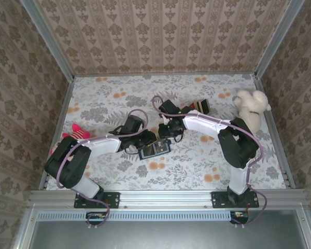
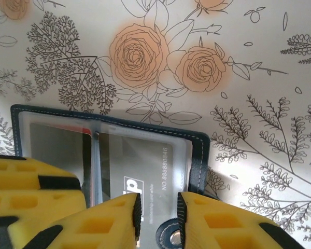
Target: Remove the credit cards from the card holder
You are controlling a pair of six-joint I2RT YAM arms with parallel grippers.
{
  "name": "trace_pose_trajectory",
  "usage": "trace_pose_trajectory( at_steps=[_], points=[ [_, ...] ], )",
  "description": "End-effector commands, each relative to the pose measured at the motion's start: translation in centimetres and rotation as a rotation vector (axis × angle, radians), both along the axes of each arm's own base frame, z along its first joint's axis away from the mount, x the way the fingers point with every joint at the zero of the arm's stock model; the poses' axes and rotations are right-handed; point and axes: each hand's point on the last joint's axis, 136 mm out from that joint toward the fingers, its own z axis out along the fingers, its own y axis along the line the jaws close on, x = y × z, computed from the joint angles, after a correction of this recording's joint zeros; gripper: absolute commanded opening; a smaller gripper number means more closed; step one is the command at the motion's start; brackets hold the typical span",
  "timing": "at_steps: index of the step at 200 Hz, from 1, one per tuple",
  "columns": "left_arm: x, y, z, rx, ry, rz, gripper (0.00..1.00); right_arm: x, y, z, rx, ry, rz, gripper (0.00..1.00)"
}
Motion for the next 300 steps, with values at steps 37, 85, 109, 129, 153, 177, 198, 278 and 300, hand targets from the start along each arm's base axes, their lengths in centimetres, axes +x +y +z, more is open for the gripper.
trace_pose_trajectory(
  at_steps=[37,85,109,129,153,177,198,278,300],
  points=[
    [-0.4,0.3,-1.4,-0.018,0.035,0.082,0.23,-0.6,0.8,-2.4,0.018,0.104,0.055,0.25],
    [-0.5,0.0,-2.2,-0.032,0.064,0.087,0.23,-0.8,0.5,-3.7,0.006,0.144,0.022,0.20],
    [-0.7,0.7,-3.0,-0.004,0.087,0.097,0.23,-1.0,-0.2,-4.4,-0.003,0.161,-0.002,0.20],
    [-0.9,1.2,-3.4,0.035,0.095,0.099,0.22,-1.0,-0.6,-4.8,-0.014,0.168,-0.017,0.20],
    [-1.0,1.5,-3.9,0.057,0.113,0.102,0.22,-1.1,-1.0,-5.2,-0.020,0.177,-0.029,0.20],
    [-1.3,2.0,-4.7,0.084,0.137,0.116,0.21,-1.1,-1.1,-5.5,-0.023,0.186,-0.033,0.19],
    [-1.3,1.6,-4.8,0.080,0.137,0.100,0.21,-1.3,-1.2,-5.8,-0.025,0.196,-0.035,0.18],
    [-1.1,0.7,-5.0,0.064,0.146,0.067,0.22,-1.8,-1.2,-6.5,-0.011,0.218,-0.038,0.18],
    [-1.1,0.7,-4.8,0.061,0.140,0.062,0.25,-1.9,-1.0,-6.5,-0.004,0.222,-0.034,0.18]
  ],
)
